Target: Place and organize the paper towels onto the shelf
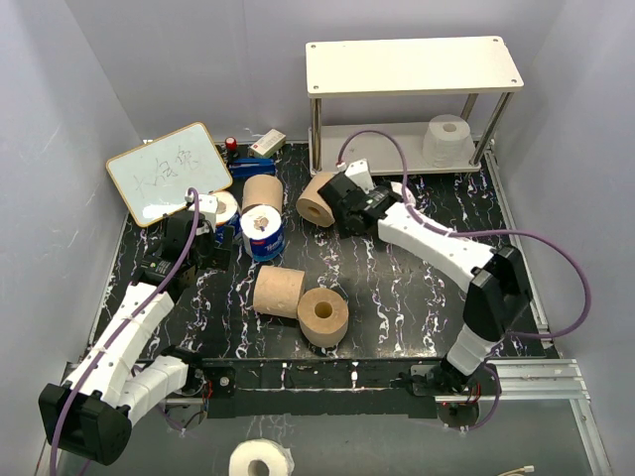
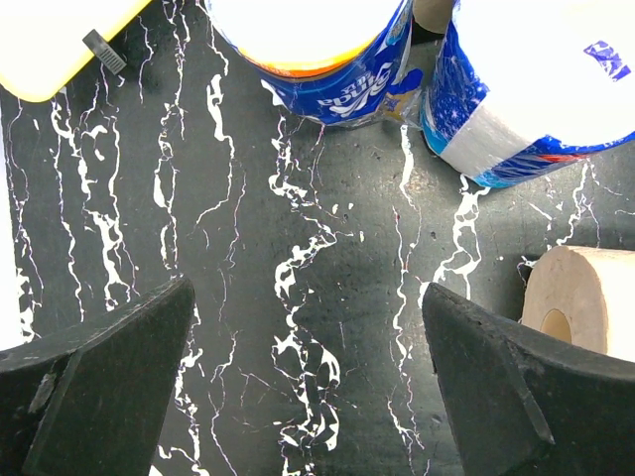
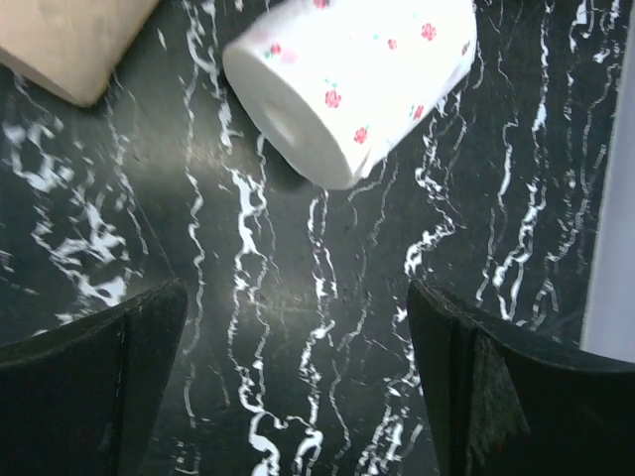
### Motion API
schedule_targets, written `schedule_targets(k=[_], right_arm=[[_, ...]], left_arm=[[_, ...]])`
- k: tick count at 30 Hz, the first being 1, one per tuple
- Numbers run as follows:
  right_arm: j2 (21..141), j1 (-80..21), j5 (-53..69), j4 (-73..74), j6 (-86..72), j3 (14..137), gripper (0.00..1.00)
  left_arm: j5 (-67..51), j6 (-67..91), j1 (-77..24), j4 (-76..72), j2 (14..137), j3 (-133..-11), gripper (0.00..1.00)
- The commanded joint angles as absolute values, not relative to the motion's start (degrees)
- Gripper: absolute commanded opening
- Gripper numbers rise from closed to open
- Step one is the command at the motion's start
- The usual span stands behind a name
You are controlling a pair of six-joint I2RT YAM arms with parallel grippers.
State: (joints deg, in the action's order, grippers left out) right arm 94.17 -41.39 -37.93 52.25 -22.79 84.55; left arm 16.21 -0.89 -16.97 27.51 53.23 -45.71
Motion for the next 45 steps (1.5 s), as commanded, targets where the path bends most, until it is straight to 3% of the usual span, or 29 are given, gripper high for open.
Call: schedule_targets(k=[1,4,13,21,31,38,45], right_arm=[[95.8,-43.0,-45.7,57.4,-21.2,86.1,0.91],[98.0,-45.1,-51.8,57.3,-22.7,84.8,0.98],[110.7,-46.5,-61.6,59.1,-24.8,86.7,0.98],[111.2,-41.7,-59.1,44.9,-14.5,86.8,0.98],[115.6,-37.2,-58.1,39.1,-9.4,88.2,0.97],[116.9,-34.9,-56.1,36.3,-8.5,88.8,0.84],[117.8,-33.4,-57.7,32.9,-7.6,88.2,0.48]], left_arm=[[15.8,-0.7,-16.7,28.3,53.1,-45.7,0.98],[16.0,-0.8,-17.1,28.0,53.3,-45.4,0.98],[19.4,-1.1,-17.6,27.3,52.9,-45.2,0.98],[20.1,-1.2,-17.9,27.2,52.3,-45.3,0.98],[20.6,-1.2,-18.6,26.9,51.9,-45.1,0.98],[20.5,-1.4,-19.1,26.9,52.1,-44.9,0.98],[21.2,-1.6,-19.4,26.7,52.2,-44.9,0.98]])
